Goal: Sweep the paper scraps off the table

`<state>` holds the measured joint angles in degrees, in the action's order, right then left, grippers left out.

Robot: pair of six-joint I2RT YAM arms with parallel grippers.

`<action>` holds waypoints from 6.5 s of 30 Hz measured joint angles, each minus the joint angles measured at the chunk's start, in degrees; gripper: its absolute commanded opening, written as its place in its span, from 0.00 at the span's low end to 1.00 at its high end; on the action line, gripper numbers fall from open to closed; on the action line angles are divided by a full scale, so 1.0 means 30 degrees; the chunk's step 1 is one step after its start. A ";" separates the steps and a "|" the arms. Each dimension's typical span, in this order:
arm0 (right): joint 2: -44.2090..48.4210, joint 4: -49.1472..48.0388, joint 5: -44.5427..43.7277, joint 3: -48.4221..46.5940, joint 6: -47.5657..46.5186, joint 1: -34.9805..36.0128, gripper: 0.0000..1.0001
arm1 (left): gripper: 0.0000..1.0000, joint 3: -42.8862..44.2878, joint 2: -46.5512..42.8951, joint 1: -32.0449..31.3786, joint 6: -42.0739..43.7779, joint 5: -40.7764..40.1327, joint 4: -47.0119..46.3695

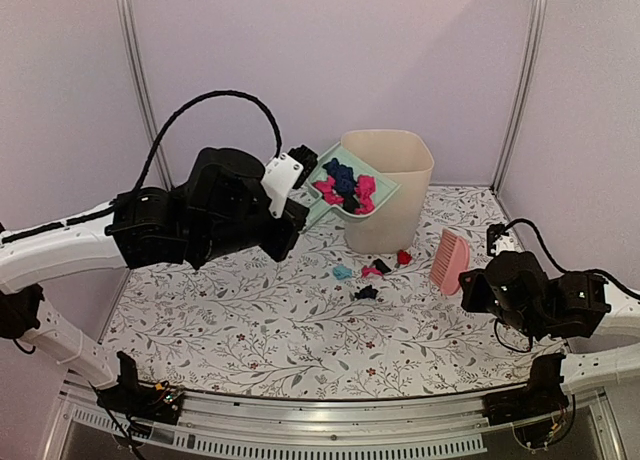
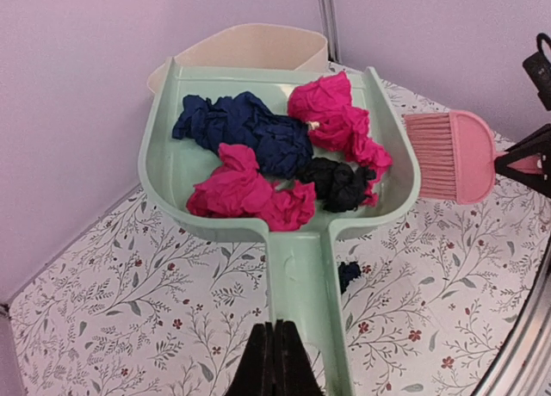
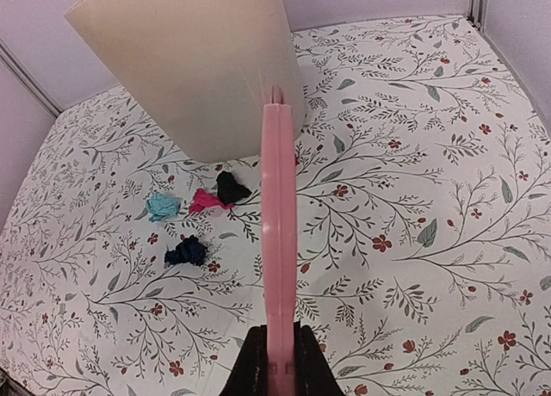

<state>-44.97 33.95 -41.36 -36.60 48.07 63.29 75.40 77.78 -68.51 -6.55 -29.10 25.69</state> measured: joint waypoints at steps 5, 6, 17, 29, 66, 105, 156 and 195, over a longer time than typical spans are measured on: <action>-0.0197 -0.0029 0.0146 0.0146 0.0022 0.0000 0.00 | 0.00 0.1705 0.1341 0.1056 0.0845 -0.0051 0.0015; -0.0226 -0.0036 0.0189 0.0175 0.0015 0.0000 0.00 | 0.00 0.2127 0.1632 0.1137 0.1049 -0.0080 0.0007; -0.0321 -0.0138 0.0503 0.0517 0.0000 0.0000 0.00 | 0.00 0.6441 0.5530 0.1763 0.4124 -0.1501 -0.1239; 0.0204 -0.0131 0.0539 0.0831 0.0051 0.0000 0.00 | 0.00 0.9457 0.9785 0.3213 0.8728 -0.2623 -0.3949; -0.0299 -0.0226 0.0998 0.0831 0.0044 0.0000 0.00 | 0.00 1.1795 1.5052 0.3636 2.9106 -0.8269 -1.8418; 0.0634 -0.3512 0.4371 0.0882 -0.2025 0.0000 0.00 | 0.00 0.2849 0.2091 -0.0532 1.0069 -0.6819 -0.3133; -1.4819 -0.7337 0.8400 -0.4845 -0.2790 -0.3956 0.00 | 0.00 -0.9544 -0.6127 -0.4211 -1.0520 -0.7184 0.6084; -1.5875 -1.2182 1.6291 -0.3555 0.7832 -1.1176 0.00 | 0.00 -0.9653 -0.6135 -0.4670 -1.0316 -0.6892 0.5151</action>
<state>-92.60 -2.59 7.51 -47.27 71.57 29.76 46.44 59.37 -82.52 -37.50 -49.78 41.15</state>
